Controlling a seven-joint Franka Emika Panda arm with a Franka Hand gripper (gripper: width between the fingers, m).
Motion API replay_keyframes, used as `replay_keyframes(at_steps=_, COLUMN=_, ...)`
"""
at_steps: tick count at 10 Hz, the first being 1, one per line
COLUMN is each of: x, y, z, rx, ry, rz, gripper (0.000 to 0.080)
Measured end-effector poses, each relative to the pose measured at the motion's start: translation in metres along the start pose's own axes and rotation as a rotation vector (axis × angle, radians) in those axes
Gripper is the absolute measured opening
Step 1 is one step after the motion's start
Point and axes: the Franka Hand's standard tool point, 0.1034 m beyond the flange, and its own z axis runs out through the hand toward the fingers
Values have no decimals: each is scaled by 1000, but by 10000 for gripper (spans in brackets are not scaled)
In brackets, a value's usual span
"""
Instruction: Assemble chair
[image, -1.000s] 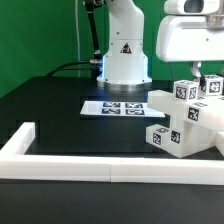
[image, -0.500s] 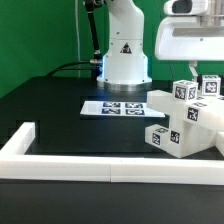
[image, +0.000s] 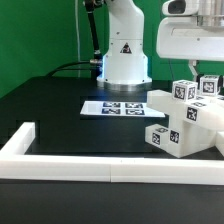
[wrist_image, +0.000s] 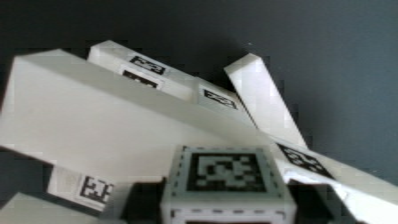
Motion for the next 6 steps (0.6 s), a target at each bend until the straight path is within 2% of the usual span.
replay_keyframes(at_steps=3, x=-1, y=-1, z=0, rx=0, ry=-1, rz=160, gripper=287)
replay_keyframes(at_steps=5, x=-1, y=-1, z=0, rx=0, ry=-1, rz=157, gripper=287)
replay_keyframes(at_steps=6, x=-1, y=-1, z=0, rx=0, ry=-1, rz=151, gripper=379)
